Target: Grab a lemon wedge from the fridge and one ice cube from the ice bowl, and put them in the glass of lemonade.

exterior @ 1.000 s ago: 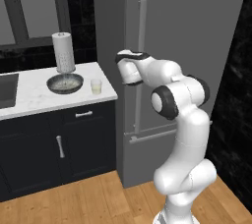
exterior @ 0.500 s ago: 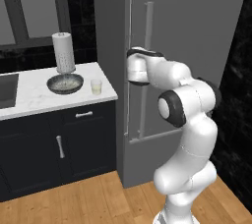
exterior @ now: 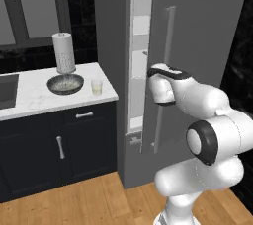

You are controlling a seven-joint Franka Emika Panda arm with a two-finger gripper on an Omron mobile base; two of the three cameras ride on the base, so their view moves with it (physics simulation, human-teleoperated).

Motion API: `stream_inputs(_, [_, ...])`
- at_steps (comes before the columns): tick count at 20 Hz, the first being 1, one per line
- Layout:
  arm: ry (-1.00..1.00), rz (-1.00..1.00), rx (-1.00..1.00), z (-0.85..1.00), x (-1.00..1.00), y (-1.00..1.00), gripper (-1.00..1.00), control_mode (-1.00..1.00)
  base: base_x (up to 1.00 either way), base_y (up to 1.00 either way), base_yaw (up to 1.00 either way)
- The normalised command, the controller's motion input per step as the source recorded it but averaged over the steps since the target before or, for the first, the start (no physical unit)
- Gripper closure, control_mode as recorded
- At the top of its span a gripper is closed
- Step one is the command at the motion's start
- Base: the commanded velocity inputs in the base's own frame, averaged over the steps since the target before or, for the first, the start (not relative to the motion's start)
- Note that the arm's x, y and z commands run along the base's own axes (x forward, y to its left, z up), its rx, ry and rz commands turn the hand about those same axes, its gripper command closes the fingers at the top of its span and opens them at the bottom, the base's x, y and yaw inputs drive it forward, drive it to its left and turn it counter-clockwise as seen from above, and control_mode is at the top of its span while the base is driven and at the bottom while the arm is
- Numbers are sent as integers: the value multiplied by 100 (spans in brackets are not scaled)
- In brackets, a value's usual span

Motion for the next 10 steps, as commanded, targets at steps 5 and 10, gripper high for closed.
stream_inputs(5, [22, 7, 8, 75, -98, -78, 100, -100, 0, 0, 0])
stream_inputs(10, [27, 6, 8, 85, -82, -72, 100, -100, 0, 0, 0])
